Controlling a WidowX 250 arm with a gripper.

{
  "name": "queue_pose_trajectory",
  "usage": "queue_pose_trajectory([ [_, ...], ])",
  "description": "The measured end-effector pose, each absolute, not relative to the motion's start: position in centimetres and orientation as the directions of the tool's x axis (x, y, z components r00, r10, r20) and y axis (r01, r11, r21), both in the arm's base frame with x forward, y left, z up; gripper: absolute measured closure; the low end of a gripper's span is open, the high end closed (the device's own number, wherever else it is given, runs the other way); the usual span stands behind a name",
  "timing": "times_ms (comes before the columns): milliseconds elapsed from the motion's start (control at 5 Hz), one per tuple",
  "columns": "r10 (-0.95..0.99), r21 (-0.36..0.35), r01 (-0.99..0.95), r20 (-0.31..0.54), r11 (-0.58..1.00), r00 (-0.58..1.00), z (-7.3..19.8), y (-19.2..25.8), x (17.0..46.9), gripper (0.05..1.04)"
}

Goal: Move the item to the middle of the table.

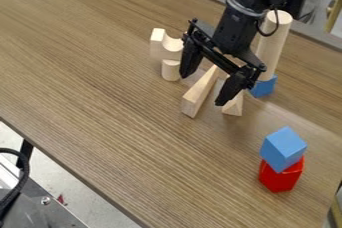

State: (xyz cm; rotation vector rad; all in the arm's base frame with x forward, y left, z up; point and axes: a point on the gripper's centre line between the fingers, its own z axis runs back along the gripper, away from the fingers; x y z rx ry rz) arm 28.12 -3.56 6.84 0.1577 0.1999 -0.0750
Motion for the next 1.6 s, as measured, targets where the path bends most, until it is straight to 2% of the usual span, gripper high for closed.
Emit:
queue_pose_trajectory([
  [400,-0.055,0.141,0.090,-0.239,0.986,0.970,5.4,-3.4,27.9,0.085],
  [600,-0.061,0.135,0.098,-0.260,0.986,0.964,4.1,-3.3,28.3,0.129],
  [800,-0.054,0.117,0.088,-0.270,0.989,0.961,2.9,-3.6,28.8,0.289],
  [1000,-0.049,0.113,0.086,-0.295,0.990,0.954,2.1,-3.4,29.2,0.593],
  [1200,-0.055,0.107,0.091,-0.301,0.990,0.952,2.1,-3.3,29.2,0.705],
  [1400,-0.090,0.074,0.118,-0.308,0.990,0.947,2.1,-3.4,29.1,0.705],
  [1600,-0.113,0.054,0.133,-0.281,0.990,0.953,3.0,-3.7,28.9,0.705],
])
